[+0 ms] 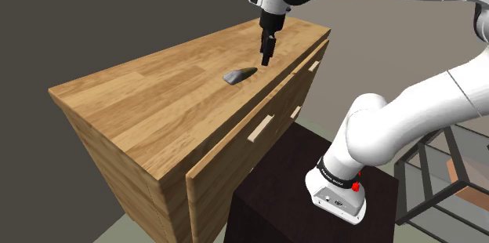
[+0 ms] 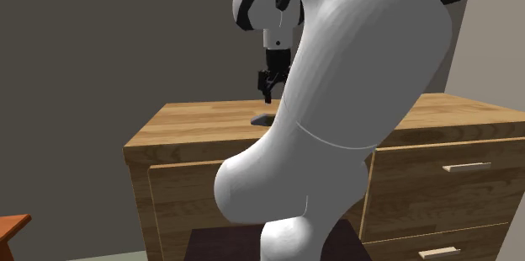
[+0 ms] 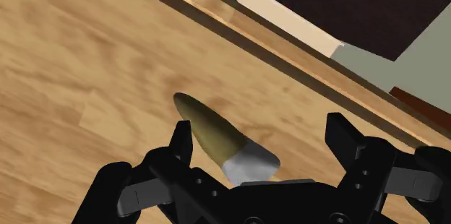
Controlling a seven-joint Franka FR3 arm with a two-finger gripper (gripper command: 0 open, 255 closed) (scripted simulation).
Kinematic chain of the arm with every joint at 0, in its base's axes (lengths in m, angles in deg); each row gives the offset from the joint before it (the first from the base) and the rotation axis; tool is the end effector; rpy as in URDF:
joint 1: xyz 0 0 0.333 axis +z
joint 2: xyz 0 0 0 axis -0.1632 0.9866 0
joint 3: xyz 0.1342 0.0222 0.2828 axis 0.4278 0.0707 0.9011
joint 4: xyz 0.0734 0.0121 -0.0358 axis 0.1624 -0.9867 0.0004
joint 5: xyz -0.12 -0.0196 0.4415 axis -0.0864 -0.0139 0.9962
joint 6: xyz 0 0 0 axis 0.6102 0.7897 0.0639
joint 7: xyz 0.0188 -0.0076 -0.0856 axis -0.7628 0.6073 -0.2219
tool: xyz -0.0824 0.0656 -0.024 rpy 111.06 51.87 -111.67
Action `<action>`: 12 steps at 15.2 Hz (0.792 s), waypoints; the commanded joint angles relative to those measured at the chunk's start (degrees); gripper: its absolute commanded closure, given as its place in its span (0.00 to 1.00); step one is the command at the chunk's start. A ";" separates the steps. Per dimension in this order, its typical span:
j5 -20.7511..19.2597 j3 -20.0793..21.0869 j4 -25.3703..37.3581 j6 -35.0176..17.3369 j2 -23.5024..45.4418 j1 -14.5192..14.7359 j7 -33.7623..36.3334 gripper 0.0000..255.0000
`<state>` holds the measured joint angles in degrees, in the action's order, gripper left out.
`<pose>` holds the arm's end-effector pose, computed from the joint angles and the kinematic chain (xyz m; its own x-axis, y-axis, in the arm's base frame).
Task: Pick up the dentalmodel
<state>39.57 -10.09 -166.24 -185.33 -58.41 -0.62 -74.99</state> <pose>0.4505 -0.0264 0.5128 0.7988 0.6016 0.0033 0.6009 -0.7982 0.0434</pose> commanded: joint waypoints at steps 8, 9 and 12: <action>2.09 -7.98 3.83 -10.10 14.50 8.71 -32.81 0.00; 2.11 -8.05 3.24 -10.90 14.72 8.70 -32.85 0.00; 2.17 -8.28 1.55 -13.32 15.47 8.69 -32.97 0.00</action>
<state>41.62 -18.33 -164.44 -197.90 -43.42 7.98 -107.89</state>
